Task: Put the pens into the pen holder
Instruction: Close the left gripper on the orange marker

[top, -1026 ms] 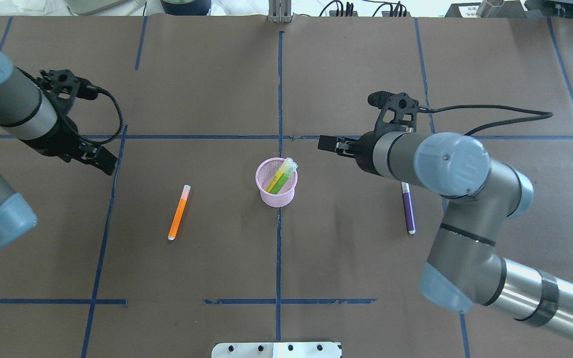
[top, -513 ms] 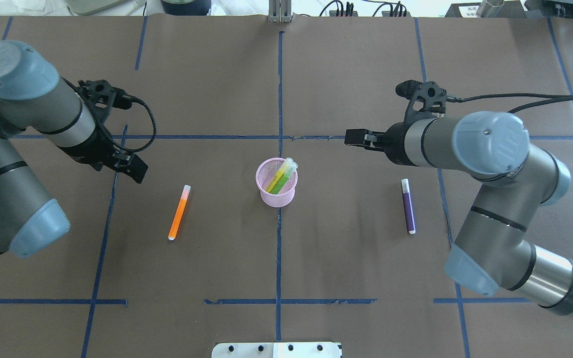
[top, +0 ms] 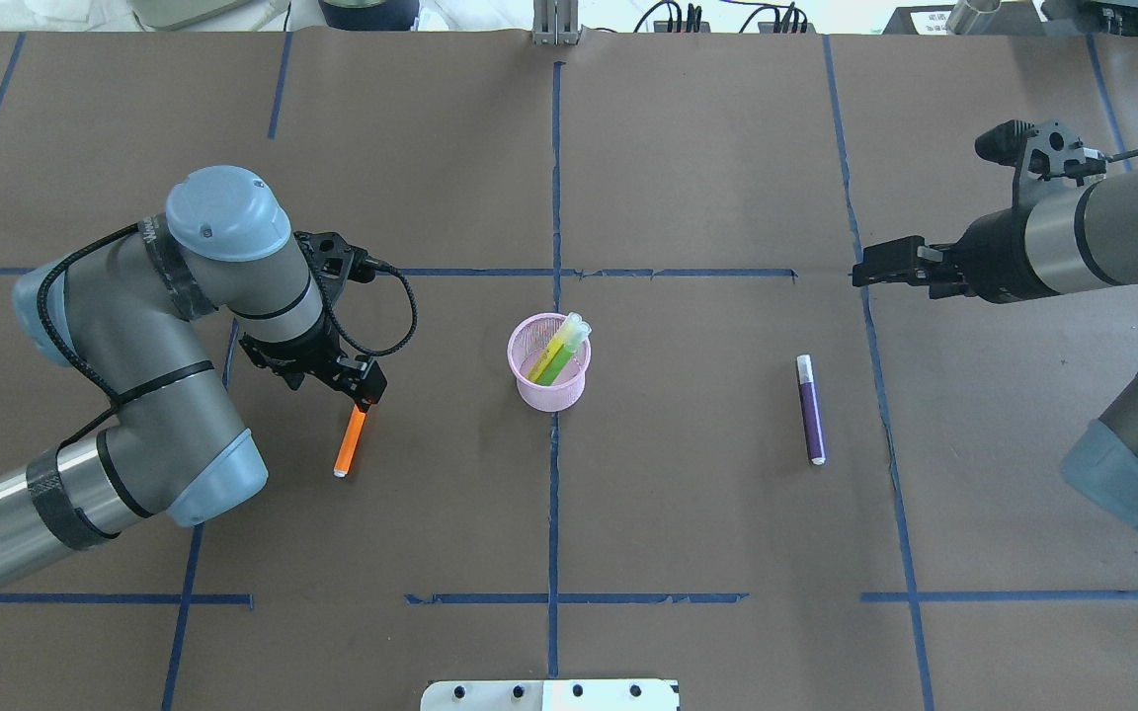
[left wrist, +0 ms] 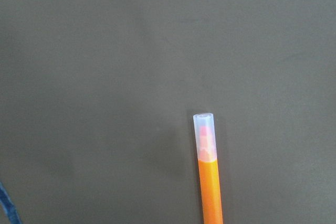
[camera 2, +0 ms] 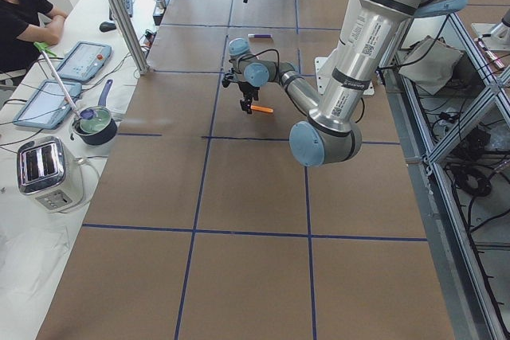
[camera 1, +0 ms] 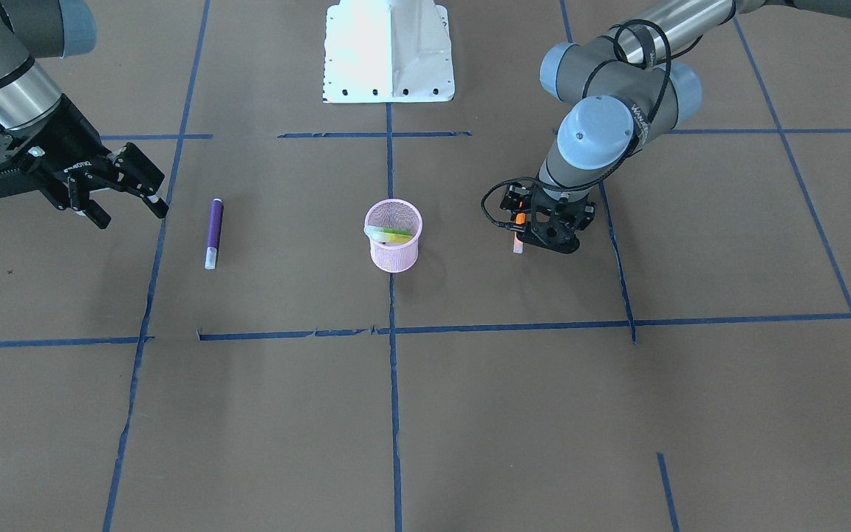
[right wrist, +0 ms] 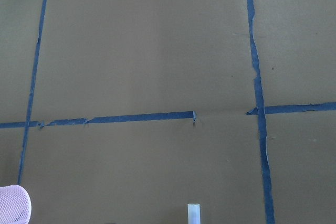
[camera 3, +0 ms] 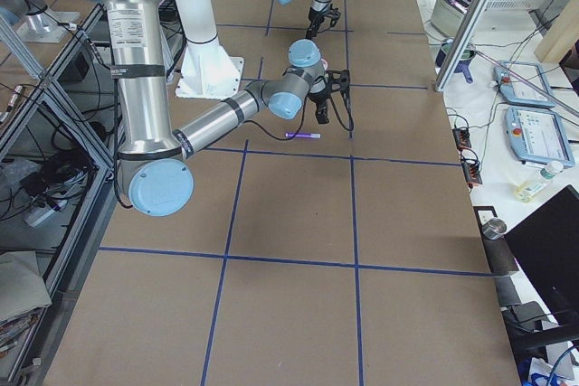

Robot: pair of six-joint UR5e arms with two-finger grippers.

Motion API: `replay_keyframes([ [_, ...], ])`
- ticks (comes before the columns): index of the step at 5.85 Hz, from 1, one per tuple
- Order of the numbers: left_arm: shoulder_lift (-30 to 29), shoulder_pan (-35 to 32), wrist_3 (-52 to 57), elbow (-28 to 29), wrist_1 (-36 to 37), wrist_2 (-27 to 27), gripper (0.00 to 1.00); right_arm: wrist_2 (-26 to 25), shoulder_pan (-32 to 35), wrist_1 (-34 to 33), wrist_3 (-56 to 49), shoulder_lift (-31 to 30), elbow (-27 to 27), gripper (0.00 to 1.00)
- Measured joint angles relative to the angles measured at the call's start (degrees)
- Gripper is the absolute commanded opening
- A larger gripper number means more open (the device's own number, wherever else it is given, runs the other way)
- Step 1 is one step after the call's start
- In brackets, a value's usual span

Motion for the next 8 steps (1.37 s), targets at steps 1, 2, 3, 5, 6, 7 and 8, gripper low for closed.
replay_keyframes([
  [1, -0.52, 0.18, -0.02, 1.03, -0.47, -0.02, 0.65, 0.16, 0.07, 0.01, -0.06, -0.19, 0.07, 1.0],
  [2, -1.01, 0.51, -0.05, 1.7, -0.59, -0.06, 0.64, 0.2, 0.07, 0.01, -0.05, -0.27, 0.1, 1.0],
  [3, -1.24, 1.11, -0.09, 1.92, -0.6, -0.08, 0.6, 0.21, 0.07, 0.01, -0.04, -0.28, 0.09, 1.0],
  [5, -1.33, 2.28, -0.04, 2.01, -0.59, -0.08, 0.46, 0.21, 0.0, 0.01, -0.04, -0.25, 0.03, 1.0],
  [6, -1.27, 2.56, 0.08, 2.07, -0.59, -0.08, 0.23, 0.22, 0.0, 0.04, -0.04, -0.29, 0.02, 1.0],
  [7, -1.17, 2.64, 0.33, 2.1, -0.59, -0.08, 0.04, 0.22, 0.03, 0.08, -0.04, -0.31, 0.03, 1.0],
  [8, -1.11, 2.62, 0.35, 2.11, -0.59, -0.08, 0.0, 0.17, 0.03, 0.09, -0.03, -0.31, 0.05, 1.0],
])
